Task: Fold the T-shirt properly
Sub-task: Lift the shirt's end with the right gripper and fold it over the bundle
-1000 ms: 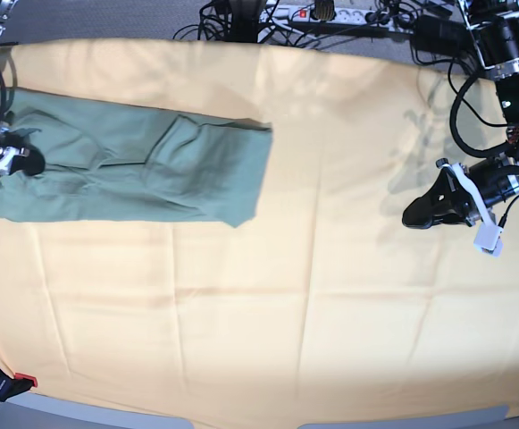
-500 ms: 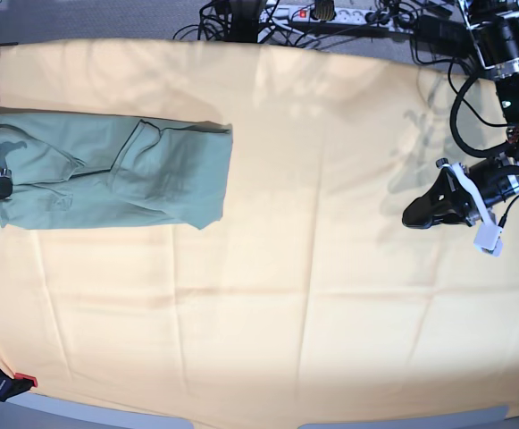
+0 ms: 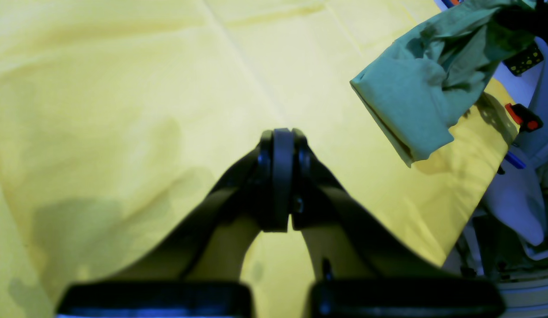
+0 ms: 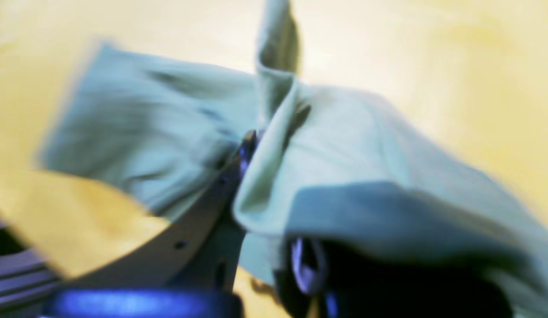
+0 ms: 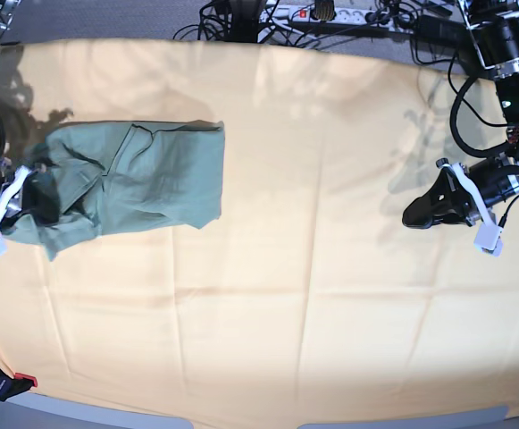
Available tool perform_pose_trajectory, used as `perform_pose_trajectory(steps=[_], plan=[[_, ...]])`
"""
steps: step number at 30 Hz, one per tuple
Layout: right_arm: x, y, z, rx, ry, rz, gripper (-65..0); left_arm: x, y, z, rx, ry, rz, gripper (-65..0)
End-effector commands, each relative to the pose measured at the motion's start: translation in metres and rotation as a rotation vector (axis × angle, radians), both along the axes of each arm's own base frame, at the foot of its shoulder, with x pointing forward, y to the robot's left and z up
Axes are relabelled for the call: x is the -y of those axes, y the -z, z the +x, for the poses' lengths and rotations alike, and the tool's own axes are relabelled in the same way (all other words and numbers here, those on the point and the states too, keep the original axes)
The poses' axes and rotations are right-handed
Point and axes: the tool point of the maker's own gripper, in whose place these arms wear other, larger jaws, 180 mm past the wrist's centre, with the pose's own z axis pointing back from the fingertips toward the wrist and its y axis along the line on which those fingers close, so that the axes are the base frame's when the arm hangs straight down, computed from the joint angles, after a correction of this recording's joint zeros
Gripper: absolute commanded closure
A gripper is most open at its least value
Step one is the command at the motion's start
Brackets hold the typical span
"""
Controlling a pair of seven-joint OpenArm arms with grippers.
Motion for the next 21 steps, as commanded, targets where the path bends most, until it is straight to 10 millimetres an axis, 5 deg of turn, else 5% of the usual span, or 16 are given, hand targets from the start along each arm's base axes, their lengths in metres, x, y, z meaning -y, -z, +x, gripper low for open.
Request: perform_pose_trajectory(steps=[1, 8, 21], plan=[[-0.008, -0.02, 0.003, 0.064, -0.042, 0.03, 0.0, -0.001, -0.018, 0.005, 0.056, 0.003, -0.019, 0.0], [-0.061, -0.029, -0.006, 0.143, -0.179, 0.243, 0.0, -0.001, -0.018, 0.005, 0.055, 0.003, -0.019, 0.0], [-0.14, -0.005, -0.016, 0.095, -0.339, 0.359, 0.0, -0.001, -0.018, 0.005, 0.055, 0.003, -0.019, 0.0]])
